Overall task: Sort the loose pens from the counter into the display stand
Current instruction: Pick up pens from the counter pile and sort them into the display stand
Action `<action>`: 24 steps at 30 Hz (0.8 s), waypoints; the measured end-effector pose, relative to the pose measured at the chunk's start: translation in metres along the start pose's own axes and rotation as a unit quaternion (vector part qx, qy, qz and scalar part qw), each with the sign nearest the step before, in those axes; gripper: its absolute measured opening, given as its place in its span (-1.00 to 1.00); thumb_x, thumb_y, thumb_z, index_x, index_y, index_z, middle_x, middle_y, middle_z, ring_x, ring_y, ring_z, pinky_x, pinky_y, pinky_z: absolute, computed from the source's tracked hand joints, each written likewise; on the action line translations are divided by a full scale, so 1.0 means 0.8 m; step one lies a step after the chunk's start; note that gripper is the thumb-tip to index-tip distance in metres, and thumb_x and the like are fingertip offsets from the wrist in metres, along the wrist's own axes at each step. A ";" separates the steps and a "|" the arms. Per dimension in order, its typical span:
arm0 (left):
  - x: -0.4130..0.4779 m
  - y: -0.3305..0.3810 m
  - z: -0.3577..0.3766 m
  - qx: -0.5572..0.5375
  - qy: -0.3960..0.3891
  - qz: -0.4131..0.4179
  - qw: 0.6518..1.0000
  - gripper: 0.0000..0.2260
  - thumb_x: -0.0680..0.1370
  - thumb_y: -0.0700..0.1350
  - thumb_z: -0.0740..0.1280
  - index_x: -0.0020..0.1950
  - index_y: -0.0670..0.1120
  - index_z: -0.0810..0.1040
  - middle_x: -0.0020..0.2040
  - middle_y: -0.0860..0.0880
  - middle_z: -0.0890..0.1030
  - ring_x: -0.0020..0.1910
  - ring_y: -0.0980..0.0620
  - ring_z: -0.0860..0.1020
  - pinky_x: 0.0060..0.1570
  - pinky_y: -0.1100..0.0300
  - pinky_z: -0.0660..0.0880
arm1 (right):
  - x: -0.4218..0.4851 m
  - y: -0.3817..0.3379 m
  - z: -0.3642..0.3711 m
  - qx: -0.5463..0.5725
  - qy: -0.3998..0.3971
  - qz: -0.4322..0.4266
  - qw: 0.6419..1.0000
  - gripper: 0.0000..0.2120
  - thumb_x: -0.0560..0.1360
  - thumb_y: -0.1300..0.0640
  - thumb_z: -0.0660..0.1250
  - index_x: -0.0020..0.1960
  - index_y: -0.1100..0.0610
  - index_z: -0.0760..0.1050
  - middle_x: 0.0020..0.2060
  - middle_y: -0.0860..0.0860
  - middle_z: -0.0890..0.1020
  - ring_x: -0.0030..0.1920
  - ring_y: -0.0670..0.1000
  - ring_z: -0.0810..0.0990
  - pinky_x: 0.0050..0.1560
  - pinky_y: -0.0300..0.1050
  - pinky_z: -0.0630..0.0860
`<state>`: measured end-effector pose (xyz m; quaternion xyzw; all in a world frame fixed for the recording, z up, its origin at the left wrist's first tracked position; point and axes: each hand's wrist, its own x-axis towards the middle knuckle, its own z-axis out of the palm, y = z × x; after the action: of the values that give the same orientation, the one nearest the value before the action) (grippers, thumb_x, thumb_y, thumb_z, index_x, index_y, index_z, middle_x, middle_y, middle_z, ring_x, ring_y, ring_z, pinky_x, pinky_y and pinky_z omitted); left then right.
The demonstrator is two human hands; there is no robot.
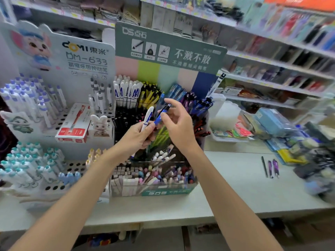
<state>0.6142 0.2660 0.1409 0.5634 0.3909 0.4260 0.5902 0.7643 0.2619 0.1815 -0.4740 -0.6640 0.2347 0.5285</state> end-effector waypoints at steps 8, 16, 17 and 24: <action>0.056 0.030 0.048 -0.005 0.046 -0.032 0.998 -0.81 0.66 -0.10 0.04 -0.11 -0.09 0.34 -0.47 0.05 0.29 -0.49 0.07 0.15 -0.55 0.29 0.09 | 0.082 0.030 -0.128 -0.043 0.207 -0.032 0.977 -0.70 0.58 0.20 0.27 0.31 0.09 0.46 -0.09 0.05 0.66 -0.09 -0.01 0.62 -0.01 -0.04 0.59; 0.089 0.038 0.065 0.023 0.082 0.010 0.996 -0.78 0.66 -0.24 0.06 -0.13 -0.11 0.40 -0.42 0.09 0.41 -0.45 0.10 0.31 -0.48 0.29 0.29 | 0.133 0.092 -0.152 -0.204 0.080 -0.037 0.975 -0.73 0.57 0.25 0.27 0.25 0.17 0.56 -0.05 0.05 0.66 -0.08 0.03 0.59 0.02 -0.16 0.49; 0.087 0.038 0.066 0.046 0.093 0.020 0.994 -0.83 0.68 -0.19 0.12 -0.06 -0.10 0.46 -0.35 0.08 0.46 -0.39 0.11 0.38 -0.40 0.28 0.38 | 0.133 0.105 -0.148 -0.233 0.030 -0.019 0.972 -0.76 0.58 0.23 0.27 0.21 0.19 0.59 -0.02 0.08 0.67 0.00 0.08 0.60 0.06 -0.12 0.48; 0.078 0.037 0.064 0.012 0.119 0.057 0.991 -0.97 0.57 -0.18 0.38 -0.01 -0.08 0.61 -0.16 -0.01 0.63 -0.15 0.03 0.60 -0.01 0.01 0.64 | 0.126 0.085 -0.142 -0.284 0.067 -0.128 0.948 -0.75 0.56 0.11 0.30 0.17 0.15 0.64 0.00 0.07 0.65 0.07 0.07 0.51 0.18 -0.06 0.35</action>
<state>0.6814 0.3078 0.1746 0.5376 0.4307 0.5180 0.5072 0.8959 0.3587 0.2119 -0.5301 -0.7215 -0.0652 0.4406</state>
